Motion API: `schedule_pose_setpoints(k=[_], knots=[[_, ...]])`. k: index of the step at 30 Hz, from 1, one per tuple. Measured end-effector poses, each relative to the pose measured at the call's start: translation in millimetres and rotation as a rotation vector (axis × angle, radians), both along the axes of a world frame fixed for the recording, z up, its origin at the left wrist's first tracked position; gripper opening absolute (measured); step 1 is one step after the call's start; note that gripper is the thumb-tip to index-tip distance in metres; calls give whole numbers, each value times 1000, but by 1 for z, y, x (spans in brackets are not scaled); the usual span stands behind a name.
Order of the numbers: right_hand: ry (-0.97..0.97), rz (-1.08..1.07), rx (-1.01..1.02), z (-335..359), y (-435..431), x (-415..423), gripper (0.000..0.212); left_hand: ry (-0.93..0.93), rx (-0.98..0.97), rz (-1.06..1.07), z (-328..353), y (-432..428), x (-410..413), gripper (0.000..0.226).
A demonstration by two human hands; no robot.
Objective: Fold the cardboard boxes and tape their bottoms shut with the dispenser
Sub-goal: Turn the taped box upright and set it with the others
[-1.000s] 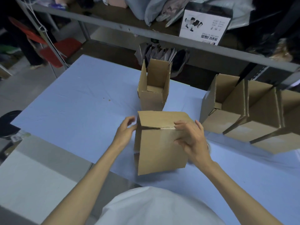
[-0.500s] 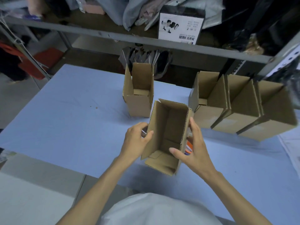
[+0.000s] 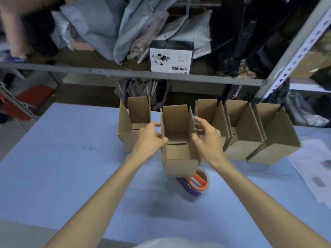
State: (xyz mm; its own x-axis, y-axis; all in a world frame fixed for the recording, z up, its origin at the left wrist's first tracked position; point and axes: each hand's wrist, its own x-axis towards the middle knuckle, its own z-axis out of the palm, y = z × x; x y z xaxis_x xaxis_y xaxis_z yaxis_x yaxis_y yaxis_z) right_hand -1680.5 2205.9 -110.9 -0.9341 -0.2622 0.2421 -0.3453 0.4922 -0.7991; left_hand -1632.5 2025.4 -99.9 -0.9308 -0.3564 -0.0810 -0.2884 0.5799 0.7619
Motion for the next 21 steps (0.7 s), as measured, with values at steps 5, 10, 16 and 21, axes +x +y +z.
schedule_pose_setpoints(k=[5, 10, 16, 21], knots=[[-35, 49, 277, -5, -20, -52, 71, 96, -105, -20, 2, -7, -44, 52], [-35, 47, 422, -18, -32, -86, 76, 45, -240, -120, -9, -21, -84, 56], [-103, 40, 514, -35, -46, -111, 71, 2, -352, -155, -32, -29, -121, 53], [-127, 93, 625, -49, -50, -114, 69, -53, -354, -176, -52, -30, -129, 52]])
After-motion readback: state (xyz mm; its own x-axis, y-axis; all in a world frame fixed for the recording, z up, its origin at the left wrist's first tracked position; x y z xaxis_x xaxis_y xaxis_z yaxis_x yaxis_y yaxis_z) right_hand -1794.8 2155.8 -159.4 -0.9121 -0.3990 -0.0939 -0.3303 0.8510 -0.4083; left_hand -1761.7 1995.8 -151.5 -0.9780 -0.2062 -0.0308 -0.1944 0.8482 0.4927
